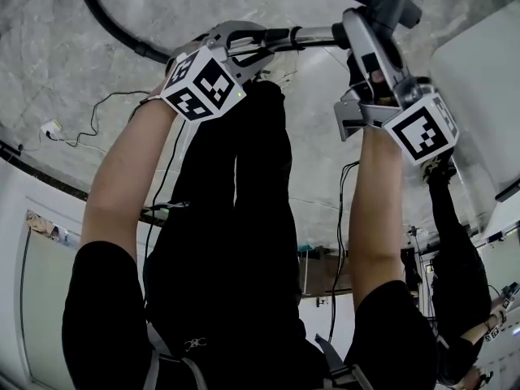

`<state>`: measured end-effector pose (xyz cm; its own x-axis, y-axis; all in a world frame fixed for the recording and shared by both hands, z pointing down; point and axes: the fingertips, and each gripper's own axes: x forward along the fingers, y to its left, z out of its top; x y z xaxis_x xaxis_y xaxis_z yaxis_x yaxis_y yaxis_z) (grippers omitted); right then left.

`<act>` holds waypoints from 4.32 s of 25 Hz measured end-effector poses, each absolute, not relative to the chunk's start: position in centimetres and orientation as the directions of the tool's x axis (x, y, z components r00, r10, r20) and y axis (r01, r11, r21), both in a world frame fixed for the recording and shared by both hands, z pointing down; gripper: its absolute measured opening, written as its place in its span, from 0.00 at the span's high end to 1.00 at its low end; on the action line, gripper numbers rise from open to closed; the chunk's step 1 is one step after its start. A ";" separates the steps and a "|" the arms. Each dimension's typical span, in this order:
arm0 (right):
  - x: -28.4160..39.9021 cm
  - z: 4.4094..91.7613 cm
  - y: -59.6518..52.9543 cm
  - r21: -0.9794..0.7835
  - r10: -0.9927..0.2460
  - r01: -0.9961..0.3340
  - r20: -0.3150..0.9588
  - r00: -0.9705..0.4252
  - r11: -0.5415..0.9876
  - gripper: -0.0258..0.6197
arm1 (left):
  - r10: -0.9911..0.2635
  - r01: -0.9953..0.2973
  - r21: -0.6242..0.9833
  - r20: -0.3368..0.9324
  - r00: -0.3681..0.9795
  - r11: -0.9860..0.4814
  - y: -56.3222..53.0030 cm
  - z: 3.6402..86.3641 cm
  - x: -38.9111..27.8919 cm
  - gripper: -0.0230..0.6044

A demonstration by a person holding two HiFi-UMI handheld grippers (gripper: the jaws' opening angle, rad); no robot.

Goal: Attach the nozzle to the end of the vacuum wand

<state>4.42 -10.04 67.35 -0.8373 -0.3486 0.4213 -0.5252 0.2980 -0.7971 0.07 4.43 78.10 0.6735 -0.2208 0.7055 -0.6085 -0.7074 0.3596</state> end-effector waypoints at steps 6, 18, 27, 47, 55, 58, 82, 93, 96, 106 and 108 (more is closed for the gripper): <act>4.8 66.1 -10.1 -0.821 -0.493 -0.469 0.276 -0.825 0.325 0.66 | -0.227 -0.588 0.425 0.644 0.731 -0.688 3.7 76.9 -0.1 0.70; 4.5 60.8 -12.4 -0.542 -0.646 -0.670 0.275 -0.712 0.507 0.67 | -0.281 -0.586 0.524 0.549 0.787 -0.617 0.9 73.5 2.2 0.70; 4.3 65.5 -10.6 -0.646 -0.607 -0.633 0.314 -0.730 0.427 0.67 | -0.268 -0.599 0.515 0.578 0.771 -0.613 3.3 76.9 1.5 0.70; 8.2 63.4 -9.8 -0.681 -0.591 -0.616 0.325 -0.738 0.396 0.68 | -0.301 -0.627 0.453 0.603 0.739 -0.634 3.4 74.2 5.3 0.70; 9.4 64.8 -9.5 -0.624 -0.614 -0.743 0.496 -0.615 0.241 0.68 | -0.303 -0.609 0.329 0.640 0.706 -0.722 3.8 75.5 6.4 0.70; 10.0 66.3 -9.5 -0.576 -0.605 -0.811 0.611 -0.511 0.103 0.68 | -0.315 -0.621 0.286 0.666 0.676 -0.730 3.8 76.3 6.6 0.70; 4.8 67.8 -8.1 -0.652 -0.559 -0.714 0.503 -0.659 0.255 0.70 | -0.189 -0.584 0.471 0.648 0.738 -0.661 4.9 77.6 3.9 0.69; 2.4 68.0 -7.2 -0.707 -0.400 -0.593 0.451 -0.798 0.385 0.70 | -0.148 -0.554 0.521 0.628 0.764 -0.649 5.4 77.7 3.2 0.69; 4.3 70.0 -7.7 -0.580 -0.521 -0.799 0.639 -0.566 0.158 0.70 | -0.175 -0.608 0.497 0.668 0.724 -0.620 5.0 78.5 3.5 0.68; 2.0 67.7 -6.9 -0.740 -0.396 -0.534 0.383 -0.835 0.410 0.70 | -0.132 -0.558 0.500 0.656 0.743 -0.662 4.9 77.5 3.9 0.68; 2.3 68.4 -6.7 -0.744 -0.419 -0.550 0.392 -0.819 0.379 0.70 | -0.130 -0.564 0.514 0.654 0.745 -0.647 5.1 77.8 4.0 0.68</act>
